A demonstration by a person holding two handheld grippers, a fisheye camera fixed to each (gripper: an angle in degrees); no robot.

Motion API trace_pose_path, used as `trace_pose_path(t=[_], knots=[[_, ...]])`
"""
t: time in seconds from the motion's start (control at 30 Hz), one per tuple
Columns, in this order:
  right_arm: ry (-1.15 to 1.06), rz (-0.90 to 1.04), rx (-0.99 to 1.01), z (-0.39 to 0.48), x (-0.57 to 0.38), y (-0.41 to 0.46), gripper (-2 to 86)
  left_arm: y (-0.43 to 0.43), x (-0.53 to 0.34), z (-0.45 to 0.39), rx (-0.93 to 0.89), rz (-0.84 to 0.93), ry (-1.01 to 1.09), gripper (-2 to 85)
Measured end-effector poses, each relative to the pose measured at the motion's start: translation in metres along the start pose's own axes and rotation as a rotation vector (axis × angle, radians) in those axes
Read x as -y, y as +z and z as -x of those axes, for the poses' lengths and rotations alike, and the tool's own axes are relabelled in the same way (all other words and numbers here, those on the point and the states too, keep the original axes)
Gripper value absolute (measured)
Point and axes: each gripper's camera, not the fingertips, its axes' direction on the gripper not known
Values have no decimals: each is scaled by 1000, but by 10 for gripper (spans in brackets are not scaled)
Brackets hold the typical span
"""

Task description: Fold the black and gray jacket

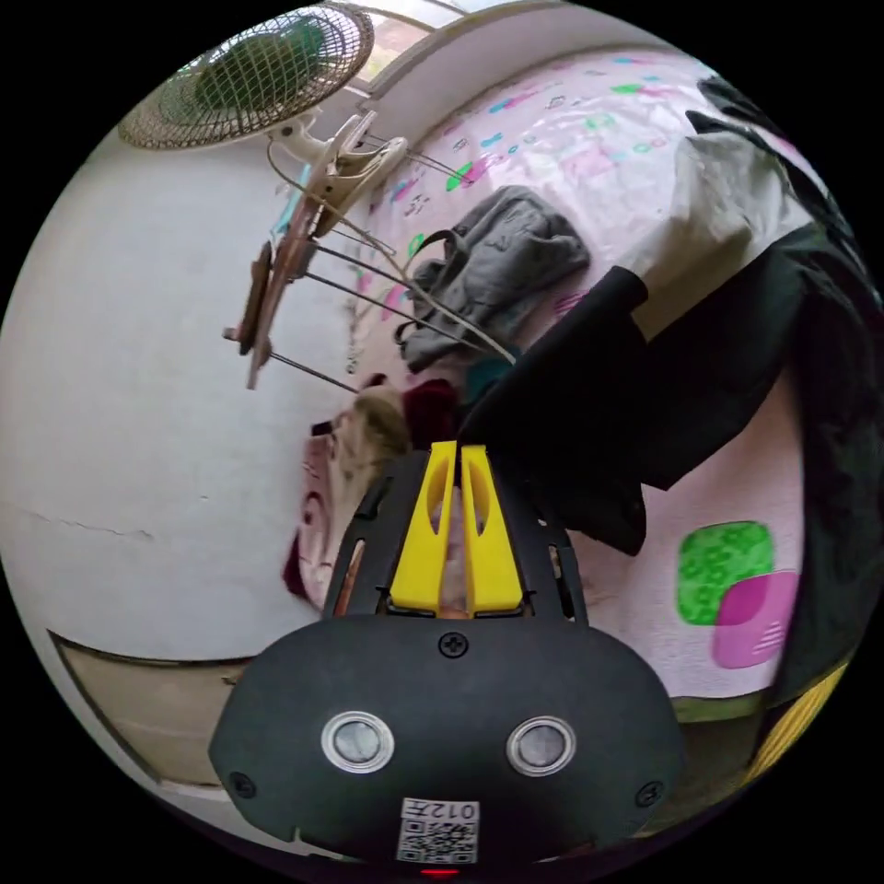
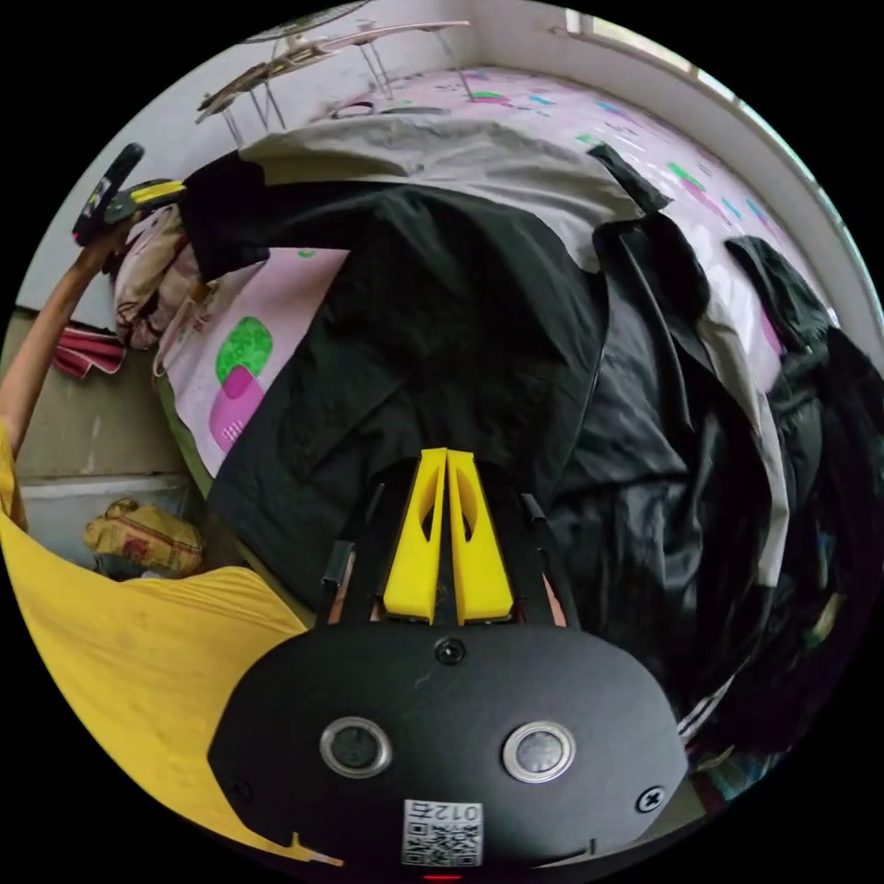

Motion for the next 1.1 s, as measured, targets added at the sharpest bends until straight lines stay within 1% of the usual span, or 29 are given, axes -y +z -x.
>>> trace_pose_path(t=[0.1, 0.17, 0.23, 0.3, 0.4, 0.47, 0.5, 0.53, 0.6, 0.63, 0.67, 0.7, 0.73, 0.77, 0.8, 0.83, 0.87, 0.93, 0.97, 1.0, 1.03, 1.1], knots=[[-9, 29, 21, 18, 34, 31, 4, 18, 27, 1, -37, 108, 101, -2], [20, 88, -26, 22, 49, 58, 5, 32, 37, 3, -62, 170, 72, -1], [32, 151, -49, 27, 58, 80, 5, 45, 35, 16, -74, 211, -41, 0], [19, 166, -25, 36, 61, 91, 5, 48, 26, 27, -128, 209, -103, 2], [24, 131, -36, 43, 62, 94, 6, 41, 9, 40, -177, 151, -157, 2], [31, 116, -27, 44, 65, 96, 5, 40, 2, 52, -258, 125, -218, 0], [35, 121, -10, 43, 68, 97, 5, 47, -4, 69, -339, 129, -329, -1], [41, 129, 3, 41, 70, 97, 5, 56, -11, 90, -466, 122, -471, -1], [50, 132, 87, 32, 70, 92, 4, 56, -21, 110, -541, 84, -612, -2], [50, 115, 101, 30, 67, 88, 3, 41, -22, 110, -551, 26, -613, -2], [36, 73, 105, 28, 59, 77, 2, 32, -22, 106, -571, -11, -600, -2], [14, 36, 91, 25, 48, 67, 1, 12, -18, 88, -658, -83, -544, -2], [6, 19, 77, 23, 41, 62, 1, -5, -11, 57, -751, -125, -463, -2], [-3, -1, 31, 18, 27, 57, 1, -14, -6, 38, -791, -139, -416, -2], [1, -12, -23, 11, 13, 54, 1, -29, 4, -9, -870, -137, -310, -2], [10, -12, -48, 7, 6, 55, 1, -43, 13, -60, -927, -119, -189, -2], [26, 6, -67, -1, -6, 58, 1, -49, 16, -84, -940, -111, -138, -2], [53, 67, -30, -13, -20, 68, 1, -64, 25, -165, -1003, -29, 42, -1], [77, 107, -8, -20, -28, 76, 1, -65, 26, -181, -1006, 0, 72, -1], [93, 133, 0, -24, -37, 83, 1, -64, 25, -207, -1023, 60, 147, -2], [104, 137, 3, -26, -41, 85, 1, -61, 22, -230, -999, 130, 229, -2], [131, 138, 26, -29, -57, 90, 0, -55, 12, -252, -927, 179, 321, -2]])
